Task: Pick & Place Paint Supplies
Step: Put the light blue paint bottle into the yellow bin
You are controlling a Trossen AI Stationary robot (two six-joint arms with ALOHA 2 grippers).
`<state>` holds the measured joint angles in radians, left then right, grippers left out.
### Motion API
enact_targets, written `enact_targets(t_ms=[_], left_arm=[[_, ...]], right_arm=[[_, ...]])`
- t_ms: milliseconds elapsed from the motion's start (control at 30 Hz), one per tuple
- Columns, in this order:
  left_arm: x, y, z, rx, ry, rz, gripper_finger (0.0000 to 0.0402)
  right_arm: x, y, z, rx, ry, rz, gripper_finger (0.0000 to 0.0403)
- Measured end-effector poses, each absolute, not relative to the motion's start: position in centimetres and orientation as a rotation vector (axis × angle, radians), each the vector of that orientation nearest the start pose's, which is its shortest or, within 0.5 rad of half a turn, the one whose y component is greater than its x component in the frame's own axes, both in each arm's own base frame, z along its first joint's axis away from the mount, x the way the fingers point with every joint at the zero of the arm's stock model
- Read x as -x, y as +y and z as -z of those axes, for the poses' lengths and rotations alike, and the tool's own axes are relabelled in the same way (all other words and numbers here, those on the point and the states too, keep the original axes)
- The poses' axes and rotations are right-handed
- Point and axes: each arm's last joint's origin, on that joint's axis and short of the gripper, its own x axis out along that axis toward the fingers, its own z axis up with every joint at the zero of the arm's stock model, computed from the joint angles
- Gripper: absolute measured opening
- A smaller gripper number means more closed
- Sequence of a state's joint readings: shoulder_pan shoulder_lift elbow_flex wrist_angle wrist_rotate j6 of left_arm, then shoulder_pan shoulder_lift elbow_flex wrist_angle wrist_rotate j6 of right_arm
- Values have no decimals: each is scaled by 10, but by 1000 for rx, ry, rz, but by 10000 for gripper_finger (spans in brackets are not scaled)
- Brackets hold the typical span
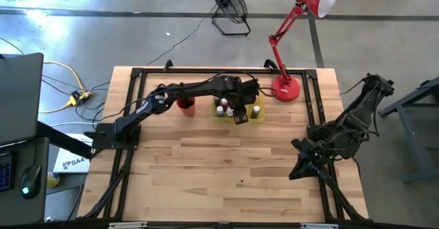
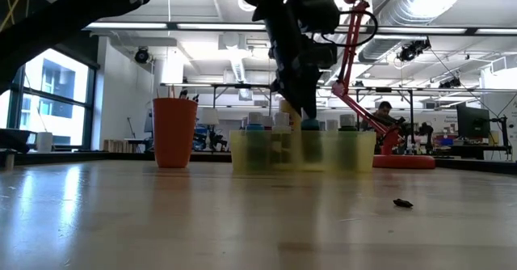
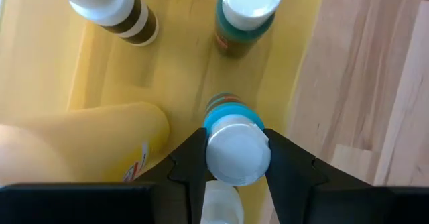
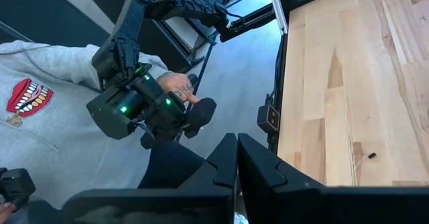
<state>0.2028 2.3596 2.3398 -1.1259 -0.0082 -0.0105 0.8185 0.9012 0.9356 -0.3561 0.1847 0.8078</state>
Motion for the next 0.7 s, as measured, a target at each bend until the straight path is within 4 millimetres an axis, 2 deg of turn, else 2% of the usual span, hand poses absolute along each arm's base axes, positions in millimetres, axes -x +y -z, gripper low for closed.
enact_targets(t_ms=[367, 700], left_arm=[[-486, 100, -245, 118, 1179, -189, 120], [-490, 101, -245, 119, 1137, -191, 120]], right_arm=[[-134, 135, -348, -618, 519, -473, 4], [-134, 135, -348, -620, 519, -472, 4]])
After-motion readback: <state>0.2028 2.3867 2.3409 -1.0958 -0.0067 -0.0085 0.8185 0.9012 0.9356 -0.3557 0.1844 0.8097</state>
